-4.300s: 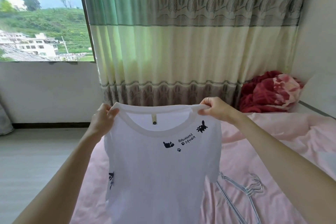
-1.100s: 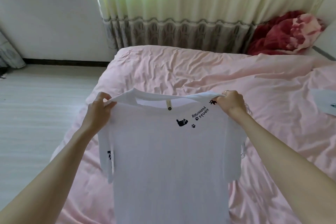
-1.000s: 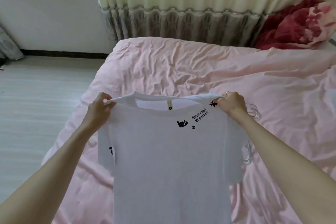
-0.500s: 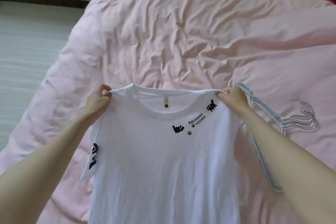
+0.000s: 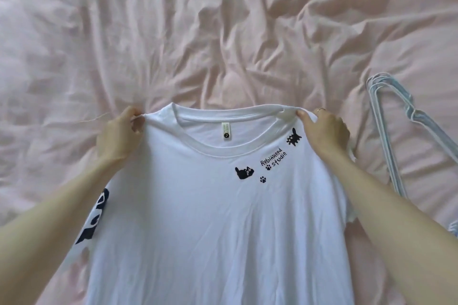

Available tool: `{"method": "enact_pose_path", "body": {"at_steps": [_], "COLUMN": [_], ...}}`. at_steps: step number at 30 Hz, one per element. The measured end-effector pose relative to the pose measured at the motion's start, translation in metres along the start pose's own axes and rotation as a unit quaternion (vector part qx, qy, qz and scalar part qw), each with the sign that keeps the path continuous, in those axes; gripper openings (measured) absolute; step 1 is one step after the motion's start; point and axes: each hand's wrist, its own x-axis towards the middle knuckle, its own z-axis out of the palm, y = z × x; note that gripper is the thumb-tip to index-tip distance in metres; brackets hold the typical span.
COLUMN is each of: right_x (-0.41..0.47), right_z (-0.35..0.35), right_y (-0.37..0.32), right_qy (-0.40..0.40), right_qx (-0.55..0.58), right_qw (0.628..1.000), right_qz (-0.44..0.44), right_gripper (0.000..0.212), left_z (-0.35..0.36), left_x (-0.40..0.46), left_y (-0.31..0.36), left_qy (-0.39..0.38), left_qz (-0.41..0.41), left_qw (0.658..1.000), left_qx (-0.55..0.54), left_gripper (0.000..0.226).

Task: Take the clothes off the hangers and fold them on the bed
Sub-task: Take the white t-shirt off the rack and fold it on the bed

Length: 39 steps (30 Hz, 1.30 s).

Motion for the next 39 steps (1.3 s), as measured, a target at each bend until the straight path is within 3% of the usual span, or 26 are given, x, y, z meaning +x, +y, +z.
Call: {"method": "enact_pose_path", "body": {"at_steps": [3,8,15,19,23,27,29,32,36,39], "right_x": [0.000,-0.029,-0.151,-0.220,-0.241,-0.243,-0.243,-0.244,-0.243,-0.243], "right_z": [0.004,-0.002,0.041,0.073,0.094,0.106,0.105,0.107,0.107,0.106], "right_y": [-0.005,-0.032,-0.101,-0.144,-0.173,-0.177,-0.174,-0.175,-0.174,-0.174], "right_qy": [0.038,0.089,0.059,0.012,-0.025,-0.046,-0.052,-0.064,-0.064,-0.074], "right_qx": [-0.067,-0.060,0.006,0.005,-0.025,-0.056,-0.066,-0.088,-0.091,-0.100], "right_qw": [0.997,0.994,0.971,0.951,0.958,0.966,0.965,0.963,0.965,0.964], "right_qz": [0.012,-0.013,-0.231,-0.309,-0.286,-0.250,-0.248,-0.246,-0.238,-0.234], "right_gripper": [0.052,0.053,0.056,0.056,0.060,0.063,0.064,0.067,0.066,0.068], "left_z": [0.004,-0.006,-0.027,-0.040,-0.056,-0.068,-0.074,-0.092,-0.102,-0.090], "left_x": [-0.004,-0.015,-0.072,-0.105,-0.112,-0.089,-0.076,-0.053,-0.029,-0.030], "left_y": [-0.002,-0.014,-0.058,-0.090,-0.108,-0.128,-0.135,-0.138,-0.133,-0.140], "left_qy": [0.021,0.003,-0.046,-0.018,-0.036,-0.036,-0.011,0.029,-0.004,-0.022], "left_qz": [0.036,0.009,-0.026,-0.047,-0.088,-0.118,-0.094,-0.042,0.023,0.000], "left_qw": [0.998,1.000,0.997,0.996,0.981,0.946,0.954,0.964,0.970,0.966], "left_qx": [0.046,-0.017,-0.053,-0.068,-0.171,-0.299,-0.285,-0.260,-0.244,-0.259], "left_gripper": [0.024,0.029,0.060,0.047,0.009,0.011,0.016,0.006,0.006,0.014]}}
